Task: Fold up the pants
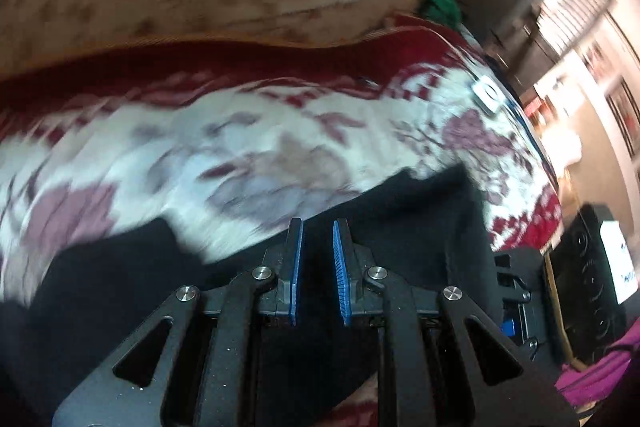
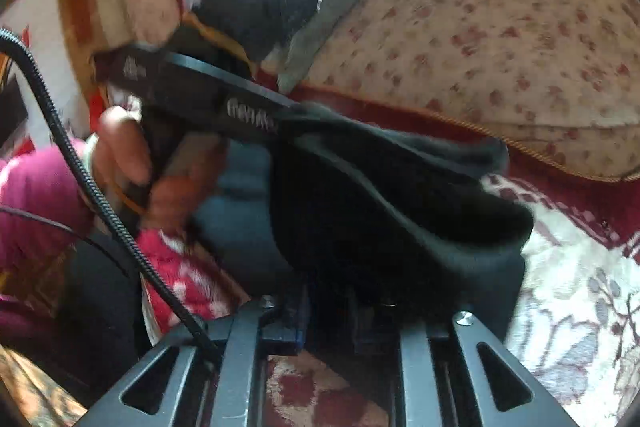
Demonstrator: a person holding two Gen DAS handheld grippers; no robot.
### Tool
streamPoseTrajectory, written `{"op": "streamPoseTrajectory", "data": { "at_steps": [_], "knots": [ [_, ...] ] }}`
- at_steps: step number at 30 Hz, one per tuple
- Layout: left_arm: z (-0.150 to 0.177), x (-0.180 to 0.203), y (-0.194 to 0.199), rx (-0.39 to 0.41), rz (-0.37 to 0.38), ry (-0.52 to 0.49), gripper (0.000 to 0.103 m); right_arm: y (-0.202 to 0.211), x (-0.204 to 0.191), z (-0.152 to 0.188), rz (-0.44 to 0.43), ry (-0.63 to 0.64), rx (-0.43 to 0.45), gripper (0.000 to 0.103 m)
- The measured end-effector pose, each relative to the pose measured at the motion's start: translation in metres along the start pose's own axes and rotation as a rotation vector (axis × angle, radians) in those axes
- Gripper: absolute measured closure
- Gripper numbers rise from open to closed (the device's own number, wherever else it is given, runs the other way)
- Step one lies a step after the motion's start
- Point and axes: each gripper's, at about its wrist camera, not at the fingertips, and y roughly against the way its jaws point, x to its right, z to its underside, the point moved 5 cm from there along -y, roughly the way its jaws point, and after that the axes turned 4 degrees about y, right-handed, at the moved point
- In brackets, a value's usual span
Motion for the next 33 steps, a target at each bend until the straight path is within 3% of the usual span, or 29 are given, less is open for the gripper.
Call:
{"op": "streamPoseTrajectory", "data": {
  "at_steps": [4, 8, 12, 18, 20, 22, 25, 30, 33],
  "knots": [
    [0.014, -0.022, 0.023, 0.048, -0.002, 0.092, 0.089, -0.008, -0.013, 0.002, -0.049, 0.031, -0.024, 0.067],
    [0.023, -0.033, 0.048, 0.106, -0.029, 0.139, 0.089, -0.004, -0.011, -0.001, -0.19, -0.081, -0.009, 0.061],
    [0.03, -0.035, 0.065, 0.134, -0.059, 0.16, 0.089, 0.009, 0.002, -0.002, -0.182, -0.161, 0.016, 0.061],
    [0.037, -0.006, 0.084, 0.169, -0.021, 0.131, 0.088, 0.04, 0.035, 0.001, -0.112, -0.273, 0.078, 0.061],
    [0.038, 0.008, 0.083, 0.178, -0.013, 0.125, 0.061, 0.045, 0.05, 0.005, -0.064, -0.318, 0.078, 0.061],
    [0.04, 0.017, 0.08, 0.194, -0.018, 0.131, 0.051, 0.05, 0.062, 0.009, -0.05, -0.375, 0.089, 0.061],
    [0.044, 0.026, 0.069, 0.171, -0.021, 0.13, 0.051, 0.055, 0.073, 0.013, -0.065, -0.451, 0.108, 0.06],
    [0.054, 0.032, 0.048, 0.119, -0.046, 0.129, 0.051, 0.056, 0.072, 0.016, -0.074, -0.457, 0.105, 0.06],
    [0.06, 0.031, 0.036, 0.099, -0.112, 0.114, 0.051, 0.056, 0.072, 0.019, -0.09, -0.477, 0.111, 0.06]
  ]
}}
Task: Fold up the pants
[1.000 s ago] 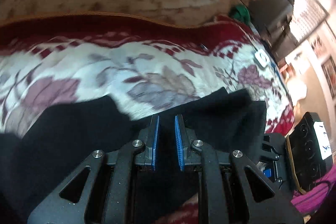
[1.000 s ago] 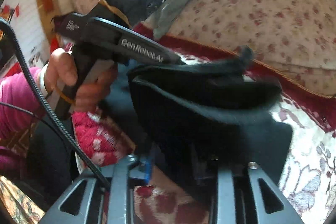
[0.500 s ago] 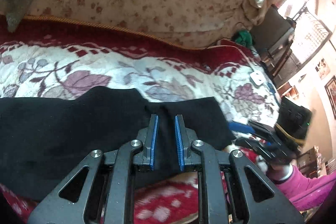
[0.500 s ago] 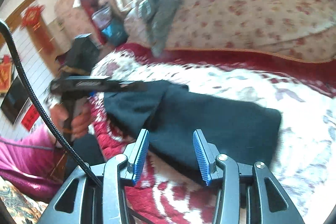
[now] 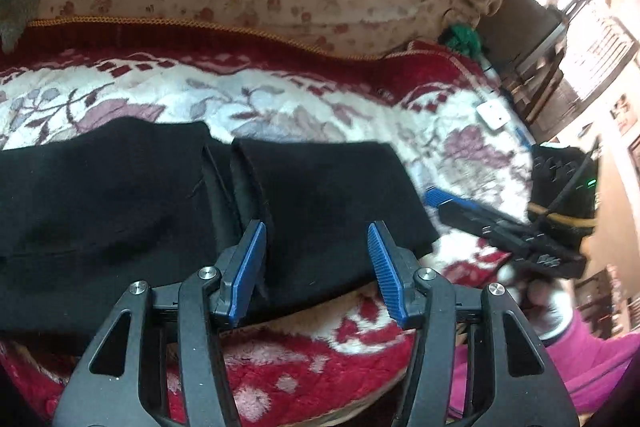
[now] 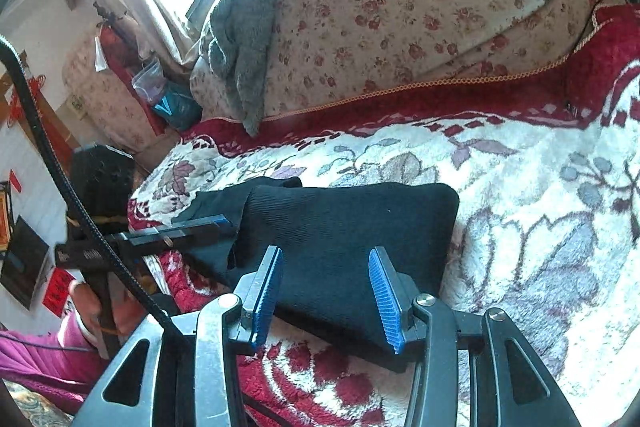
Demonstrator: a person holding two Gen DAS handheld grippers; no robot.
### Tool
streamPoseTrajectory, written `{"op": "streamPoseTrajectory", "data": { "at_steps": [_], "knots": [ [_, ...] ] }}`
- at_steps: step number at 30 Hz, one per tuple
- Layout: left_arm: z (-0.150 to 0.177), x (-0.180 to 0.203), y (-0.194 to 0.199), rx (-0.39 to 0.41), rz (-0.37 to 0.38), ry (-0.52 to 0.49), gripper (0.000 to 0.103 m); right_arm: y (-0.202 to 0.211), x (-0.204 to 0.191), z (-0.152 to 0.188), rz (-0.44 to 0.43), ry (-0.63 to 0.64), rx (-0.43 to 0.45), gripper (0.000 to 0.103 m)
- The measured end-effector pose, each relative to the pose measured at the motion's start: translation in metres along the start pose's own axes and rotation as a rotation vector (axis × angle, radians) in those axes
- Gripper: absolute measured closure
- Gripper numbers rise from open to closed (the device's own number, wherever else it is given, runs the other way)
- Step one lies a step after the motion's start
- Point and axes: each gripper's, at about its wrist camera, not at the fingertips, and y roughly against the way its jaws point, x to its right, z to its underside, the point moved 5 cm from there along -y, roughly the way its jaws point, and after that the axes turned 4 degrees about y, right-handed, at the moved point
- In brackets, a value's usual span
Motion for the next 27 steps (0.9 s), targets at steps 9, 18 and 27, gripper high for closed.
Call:
{"op": "streamPoseTrajectory", "data": {
  "at_steps": [9, 18, 27],
  "knots": [
    [0.007, -0.017, -0.021, 0.007, -0.122, 0.028, 0.051, -0.025, -0.011, 0.005, -0.002, 0.06, -0.058, 0.06],
    [0.003, -0.009, -0.025, 0.018, -0.064, -0.012, 0.095, -0.039, -0.01, 0.002, 0.02, 0.065, -0.088, 0.06],
    [0.001, -0.025, 0.0, 0.06, -0.065, 0.021, 0.096, -0.043, -0.029, -0.01, -0.008, 0.108, -0.075, 0.059]
  ]
}}
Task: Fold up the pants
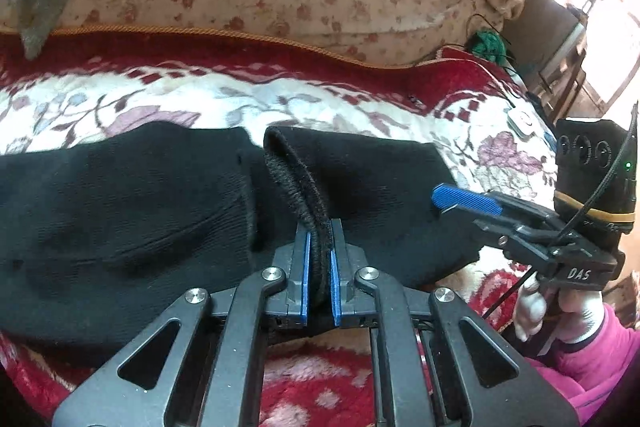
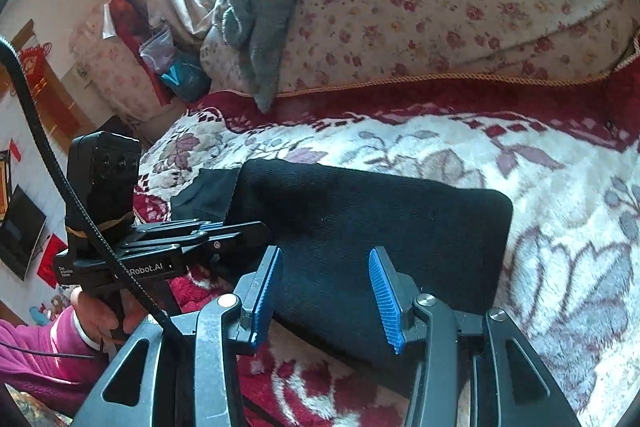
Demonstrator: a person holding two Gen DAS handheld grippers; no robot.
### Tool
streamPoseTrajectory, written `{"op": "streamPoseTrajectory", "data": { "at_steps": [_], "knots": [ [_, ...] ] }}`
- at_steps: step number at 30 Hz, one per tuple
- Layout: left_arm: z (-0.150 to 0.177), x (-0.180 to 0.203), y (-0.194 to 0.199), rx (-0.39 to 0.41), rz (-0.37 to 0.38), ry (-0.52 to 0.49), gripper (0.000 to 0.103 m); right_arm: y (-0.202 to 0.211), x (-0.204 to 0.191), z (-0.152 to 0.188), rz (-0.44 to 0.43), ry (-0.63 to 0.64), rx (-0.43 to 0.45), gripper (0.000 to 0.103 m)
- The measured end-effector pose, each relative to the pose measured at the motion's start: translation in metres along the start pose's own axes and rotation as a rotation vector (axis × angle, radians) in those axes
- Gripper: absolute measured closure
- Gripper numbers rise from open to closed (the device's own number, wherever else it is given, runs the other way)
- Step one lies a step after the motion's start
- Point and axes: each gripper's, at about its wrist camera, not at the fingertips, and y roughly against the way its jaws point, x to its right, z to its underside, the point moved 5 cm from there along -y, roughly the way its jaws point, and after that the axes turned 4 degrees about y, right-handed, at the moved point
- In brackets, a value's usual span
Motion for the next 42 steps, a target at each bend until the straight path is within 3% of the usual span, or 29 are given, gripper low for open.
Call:
{"op": "streamPoseTrajectory", "data": {
  "at_steps": [6, 13, 16, 18, 20, 22, 27, 30, 35, 42],
  "knots": [
    [0.006, -0.027, -0.012, -0.024, -0.018, 0.103, 0.096, -0.017, 0.005, -0.003, 0.01, -0.004, -0.006, 0.056],
    [0.002, -0.022, -0.02, -0.01, -0.063, 0.097, 0.095, -0.035, 0.014, 0.009, 0.083, 0.049, 0.003, 0.056],
    [0.003, -0.023, -0.018, -0.015, -0.077, 0.098, 0.091, -0.032, 0.013, 0.007, 0.083, 0.042, -0.011, 0.056],
    [0.004, -0.025, -0.013, -0.009, -0.103, 0.095, 0.082, -0.028, 0.011, 0.003, 0.073, 0.018, -0.011, 0.056],
    [0.005, -0.031, -0.006, 0.001, -0.129, 0.119, 0.064, -0.024, 0.008, -0.002, 0.062, -0.003, -0.008, 0.056],
    [0.007, -0.039, 0.002, 0.009, -0.118, 0.159, 0.063, -0.023, 0.003, -0.005, 0.049, -0.01, -0.009, 0.056],
    [0.012, -0.069, 0.035, 0.055, -0.175, 0.238, 0.063, -0.03, -0.02, -0.012, -0.007, 0.001, -0.027, 0.055],
    [0.017, -0.095, 0.063, 0.103, -0.206, 0.311, 0.062, -0.036, -0.044, -0.022, -0.048, 0.058, -0.018, 0.055],
    [0.031, -0.146, 0.103, 0.189, -0.25, 0.505, 0.035, -0.073, -0.084, -0.04, -0.138, 0.148, -0.077, 0.053],
    [0.057, -0.203, 0.123, 0.243, -0.314, 0.731, 0.035, -0.154, -0.144, -0.081, -0.237, 0.316, -0.2, 0.043]
  ]
}}
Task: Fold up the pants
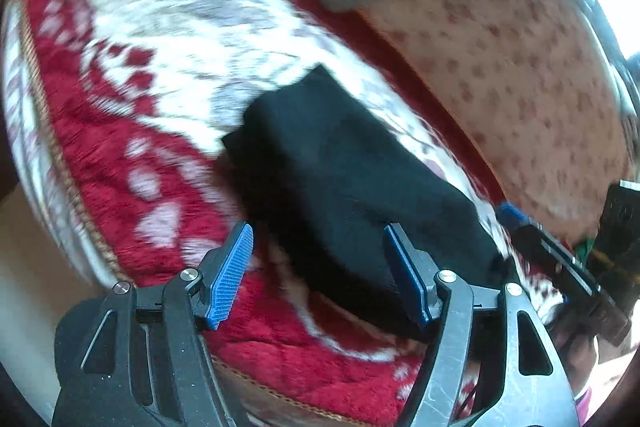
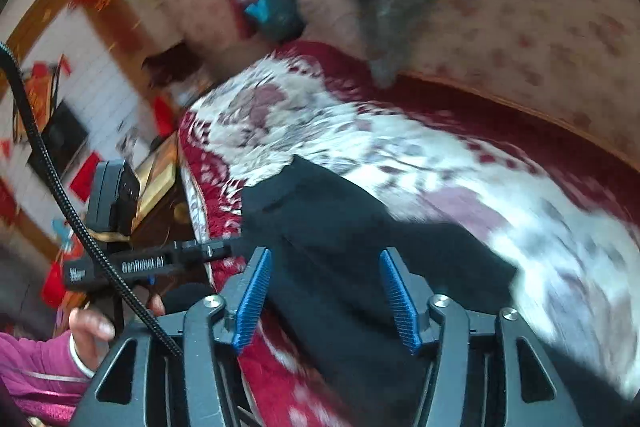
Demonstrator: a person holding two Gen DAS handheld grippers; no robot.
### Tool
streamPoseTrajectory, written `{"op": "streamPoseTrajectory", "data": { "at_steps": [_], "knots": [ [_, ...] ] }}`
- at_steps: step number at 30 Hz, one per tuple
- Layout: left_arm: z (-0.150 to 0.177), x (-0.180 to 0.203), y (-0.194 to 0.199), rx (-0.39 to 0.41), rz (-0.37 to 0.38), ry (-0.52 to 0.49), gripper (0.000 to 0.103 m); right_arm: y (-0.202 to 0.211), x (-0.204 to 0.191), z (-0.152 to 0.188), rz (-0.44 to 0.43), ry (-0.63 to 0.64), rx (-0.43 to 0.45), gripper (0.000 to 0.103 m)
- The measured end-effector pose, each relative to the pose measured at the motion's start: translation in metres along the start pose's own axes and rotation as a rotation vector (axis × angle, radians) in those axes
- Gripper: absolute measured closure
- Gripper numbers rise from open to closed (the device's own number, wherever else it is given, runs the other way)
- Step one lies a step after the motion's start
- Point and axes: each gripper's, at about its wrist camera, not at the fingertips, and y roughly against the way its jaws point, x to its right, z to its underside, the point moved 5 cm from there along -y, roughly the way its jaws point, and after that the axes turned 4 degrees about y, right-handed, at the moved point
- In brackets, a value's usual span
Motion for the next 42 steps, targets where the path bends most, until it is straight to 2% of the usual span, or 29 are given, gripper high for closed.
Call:
{"op": "streamPoseTrajectory", "data": {
  "at_steps": [5, 10, 12, 14, 18, 20, 21, 22, 23, 24, 25, 26, 29, 32, 37, 42],
  "knots": [
    [-0.006, -0.017, -0.009, 0.005, 0.004, 0.09, 0.035, -0.069, -0.005, -0.043, -0.03, 0.09, -0.101, 0.042],
    [-0.012, -0.016, -0.021, 0.015, -0.004, 0.086, 0.035, -0.124, 0.001, -0.056, -0.05, 0.16, -0.213, 0.041],
    [-0.014, -0.016, -0.025, 0.009, -0.013, 0.088, 0.032, -0.14, 0.005, -0.057, -0.057, 0.168, -0.242, 0.041],
    [-0.015, -0.014, -0.028, 0.022, -0.004, 0.09, 0.022, -0.152, 0.012, -0.059, -0.059, 0.167, -0.256, 0.041],
    [-0.015, -0.005, -0.035, 0.034, -0.018, 0.049, 0.014, -0.174, 0.014, -0.058, -0.138, 0.144, -0.308, 0.041],
    [-0.016, -0.004, -0.037, 0.04, -0.008, 0.029, 0.015, -0.177, 0.01, -0.055, -0.152, 0.178, -0.316, 0.049],
    [-0.018, -0.005, -0.038, 0.051, 0.01, 0.032, 0.015, -0.177, 0.008, -0.055, -0.156, 0.188, -0.308, 0.057],
    [-0.02, -0.006, -0.037, 0.061, 0.02, 0.034, 0.026, -0.177, 0.008, -0.055, -0.159, 0.185, -0.301, 0.065],
    [-0.021, -0.009, -0.036, 0.073, 0.004, 0.029, 0.051, -0.175, 0.009, -0.056, -0.159, 0.18, -0.289, 0.069],
    [-0.022, -0.011, -0.036, 0.074, 0.005, 0.027, 0.061, -0.171, 0.01, -0.057, -0.165, 0.173, -0.273, 0.077],
    [-0.023, -0.012, -0.036, 0.062, 0.048, 0.038, 0.073, -0.167, 0.01, -0.057, -0.172, 0.169, -0.262, 0.082],
    [-0.024, -0.014, -0.035, 0.052, 0.077, 0.055, 0.079, -0.162, 0.009, -0.058, -0.184, 0.163, -0.247, 0.084],
    [-0.026, -0.006, -0.026, 0.072, 0.085, 0.016, 0.086, -0.146, 0.001, -0.06, -0.189, 0.176, -0.215, 0.088],
    [-0.028, 0.01, -0.008, 0.114, 0.1, -0.026, 0.087, -0.124, -0.007, -0.067, -0.189, 0.185, -0.181, 0.088],
    [-0.028, 0.049, 0.029, 0.169, 0.189, -0.095, 0.087, -0.074, -0.009, -0.082, -0.192, 0.164, -0.104, 0.088],
    [-0.015, 0.101, 0.061, 0.185, 0.29, -0.209, 0.087, -0.01, -0.003, -0.087, -0.194, 0.118, -0.001, 0.088]
  ]
}}
